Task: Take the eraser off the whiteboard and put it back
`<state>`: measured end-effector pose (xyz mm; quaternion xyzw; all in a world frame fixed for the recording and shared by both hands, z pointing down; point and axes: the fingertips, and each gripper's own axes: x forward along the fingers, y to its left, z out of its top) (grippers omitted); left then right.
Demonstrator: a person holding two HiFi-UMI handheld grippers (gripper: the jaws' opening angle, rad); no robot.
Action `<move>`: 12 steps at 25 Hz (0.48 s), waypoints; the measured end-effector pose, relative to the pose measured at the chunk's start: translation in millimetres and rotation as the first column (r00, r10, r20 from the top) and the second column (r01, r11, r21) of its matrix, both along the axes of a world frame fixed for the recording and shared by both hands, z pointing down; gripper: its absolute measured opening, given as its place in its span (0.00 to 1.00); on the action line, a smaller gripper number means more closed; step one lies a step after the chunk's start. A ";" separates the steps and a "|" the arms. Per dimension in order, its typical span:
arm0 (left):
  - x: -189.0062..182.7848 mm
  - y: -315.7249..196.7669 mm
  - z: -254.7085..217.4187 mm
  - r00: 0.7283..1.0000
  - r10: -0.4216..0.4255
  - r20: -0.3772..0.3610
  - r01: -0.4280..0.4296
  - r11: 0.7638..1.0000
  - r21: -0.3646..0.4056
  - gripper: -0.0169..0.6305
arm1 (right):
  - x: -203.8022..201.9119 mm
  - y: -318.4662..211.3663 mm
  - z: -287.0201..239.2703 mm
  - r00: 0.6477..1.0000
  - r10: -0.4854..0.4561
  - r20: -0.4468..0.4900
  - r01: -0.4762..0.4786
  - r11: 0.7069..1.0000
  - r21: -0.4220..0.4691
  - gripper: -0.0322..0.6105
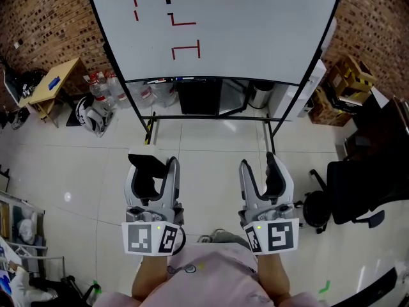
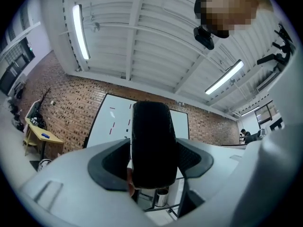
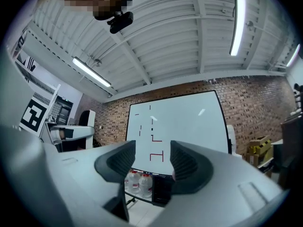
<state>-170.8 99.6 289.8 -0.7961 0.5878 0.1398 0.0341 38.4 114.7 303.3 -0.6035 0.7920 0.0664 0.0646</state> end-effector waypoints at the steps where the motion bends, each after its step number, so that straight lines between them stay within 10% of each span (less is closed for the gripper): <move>1: 1.8 -7.3 0.6 1.000 0.002 -0.001 -0.002 1.000 -0.003 0.47 | 2.3 -6.5 0.2 1.000 0.002 -0.001 -0.002 1.000 -0.003 0.40; 12: 43.8 -95.6 1.8 0.999 -0.027 -0.028 0.026 0.999 -0.026 0.47 | 40.0 -102.3 0.9 0.999 -0.042 0.003 0.042 0.999 -0.025 0.40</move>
